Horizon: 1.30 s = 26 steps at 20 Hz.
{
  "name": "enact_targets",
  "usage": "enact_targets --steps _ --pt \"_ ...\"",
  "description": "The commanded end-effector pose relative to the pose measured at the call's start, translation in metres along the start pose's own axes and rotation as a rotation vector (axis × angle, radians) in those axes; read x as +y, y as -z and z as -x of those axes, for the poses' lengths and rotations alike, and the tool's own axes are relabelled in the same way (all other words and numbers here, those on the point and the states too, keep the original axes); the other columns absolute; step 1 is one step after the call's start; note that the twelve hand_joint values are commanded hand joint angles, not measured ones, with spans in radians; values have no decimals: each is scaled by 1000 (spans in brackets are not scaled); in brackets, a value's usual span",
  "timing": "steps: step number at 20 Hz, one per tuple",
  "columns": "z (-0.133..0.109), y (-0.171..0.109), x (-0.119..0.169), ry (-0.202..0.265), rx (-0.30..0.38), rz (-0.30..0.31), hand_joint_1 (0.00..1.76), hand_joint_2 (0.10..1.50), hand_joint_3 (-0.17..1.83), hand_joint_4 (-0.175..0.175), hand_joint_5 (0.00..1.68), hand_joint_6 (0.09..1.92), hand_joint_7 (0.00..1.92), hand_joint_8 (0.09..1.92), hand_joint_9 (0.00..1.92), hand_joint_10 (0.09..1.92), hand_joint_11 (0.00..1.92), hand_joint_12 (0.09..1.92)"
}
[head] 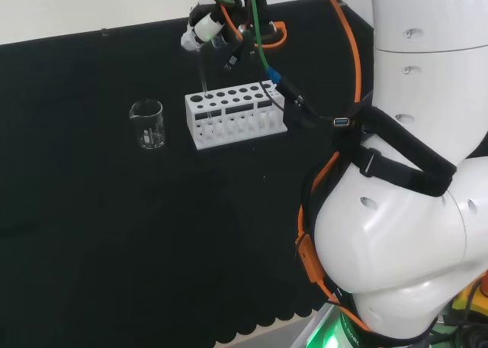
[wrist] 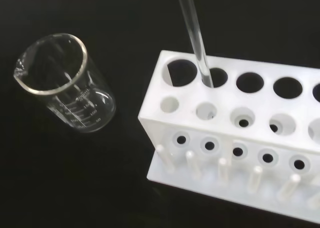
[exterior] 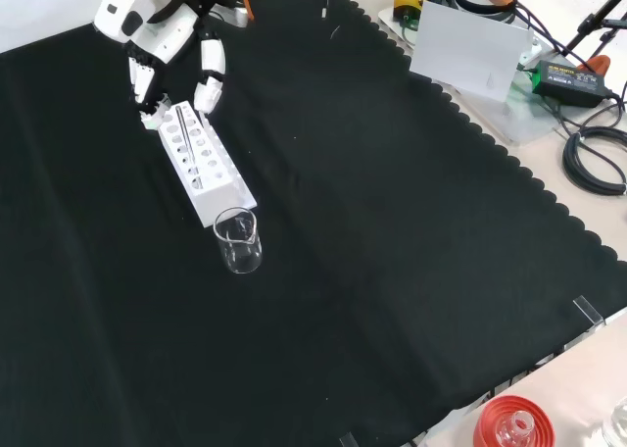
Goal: Take the glass rod from the white test tube rack.
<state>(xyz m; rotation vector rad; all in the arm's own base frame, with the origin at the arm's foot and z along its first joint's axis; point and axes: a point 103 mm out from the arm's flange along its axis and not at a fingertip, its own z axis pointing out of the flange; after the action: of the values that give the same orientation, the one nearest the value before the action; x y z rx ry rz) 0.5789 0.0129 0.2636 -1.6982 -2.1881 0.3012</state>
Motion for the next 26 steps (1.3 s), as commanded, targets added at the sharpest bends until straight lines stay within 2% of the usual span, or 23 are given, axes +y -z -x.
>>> enact_targets --steps 1,7,13,26 --pt "6 -3 1 2 3 -11 479 926 447 -97 370 755 509 903 860 762 833 1242" --pt "3 -3 2 17 -5 4 570 945 439 -103 437 860 521 906 894 752 890 1212" --pt "-2 -5 7 37 -25 -6 640 945 441 -106 468 899 532 901 917 738 917 1200" --pt "-5 -9 14 31 -71 41 827 920 522 -141 639 945 642 854 1080 629 1101 1103"
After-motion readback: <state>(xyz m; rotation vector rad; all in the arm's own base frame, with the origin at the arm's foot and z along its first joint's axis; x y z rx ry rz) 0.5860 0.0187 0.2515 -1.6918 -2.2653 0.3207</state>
